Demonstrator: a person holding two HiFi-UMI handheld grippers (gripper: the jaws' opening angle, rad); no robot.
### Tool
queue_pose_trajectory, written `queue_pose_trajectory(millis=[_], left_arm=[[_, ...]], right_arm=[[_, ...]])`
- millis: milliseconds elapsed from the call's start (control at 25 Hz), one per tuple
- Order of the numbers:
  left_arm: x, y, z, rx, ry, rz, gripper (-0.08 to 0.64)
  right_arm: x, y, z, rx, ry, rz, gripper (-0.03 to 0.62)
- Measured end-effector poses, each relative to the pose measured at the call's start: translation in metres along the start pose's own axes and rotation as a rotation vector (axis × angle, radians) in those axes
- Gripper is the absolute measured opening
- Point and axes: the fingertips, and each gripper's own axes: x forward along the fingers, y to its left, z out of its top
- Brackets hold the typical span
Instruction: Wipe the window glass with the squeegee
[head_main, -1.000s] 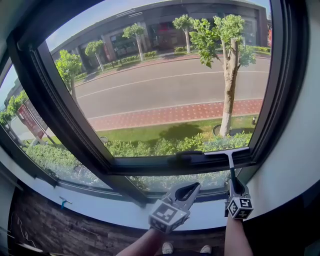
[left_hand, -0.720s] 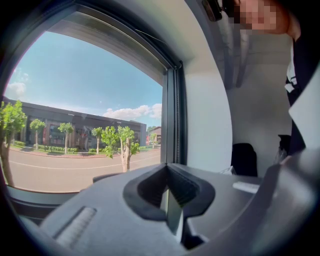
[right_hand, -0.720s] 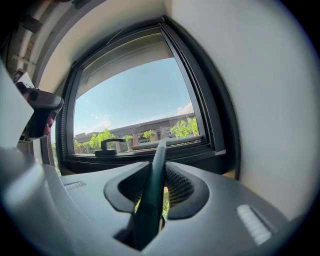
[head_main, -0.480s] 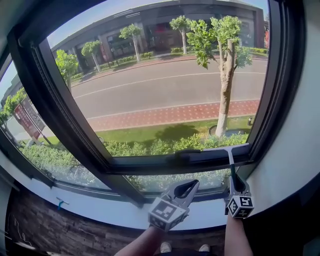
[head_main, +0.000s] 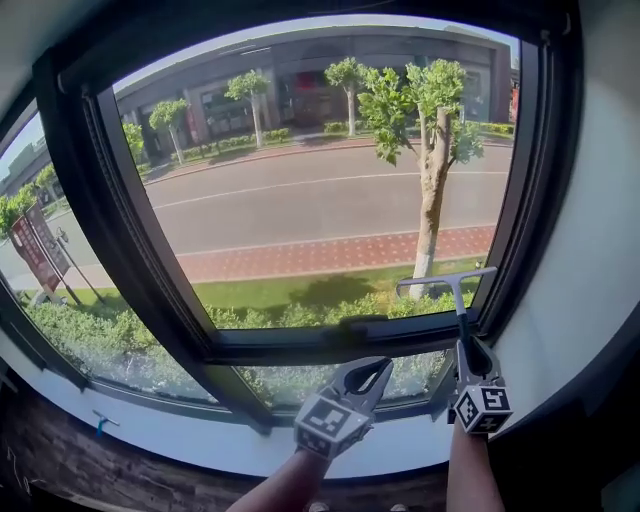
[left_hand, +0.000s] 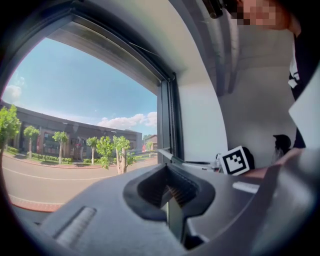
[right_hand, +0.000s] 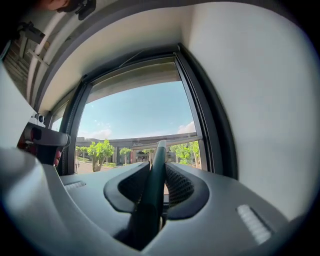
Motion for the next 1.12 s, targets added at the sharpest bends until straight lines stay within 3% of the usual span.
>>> queue_pose_trajectory(millis=[520, 840, 1120], left_arm=[[-0.016, 0.010, 0.067, 0.070, -0.120, 0.002, 0.003], [-0.048, 0.037, 0.091, 0.163, -0.144, 0.098, 0.003], [-0.078, 0.067, 0.109, 0.190, -0.160, 0.180, 0.003]], right_arm=[[0.025, 0.069, 0.162, -0.012, -0.314, 0.115, 0.098], [0.055, 0.122, 0.248, -0.035, -0.463, 0.197, 0.098], [0.082, 0.157, 0.305, -0.062, -0.560, 0.255, 0.098]])
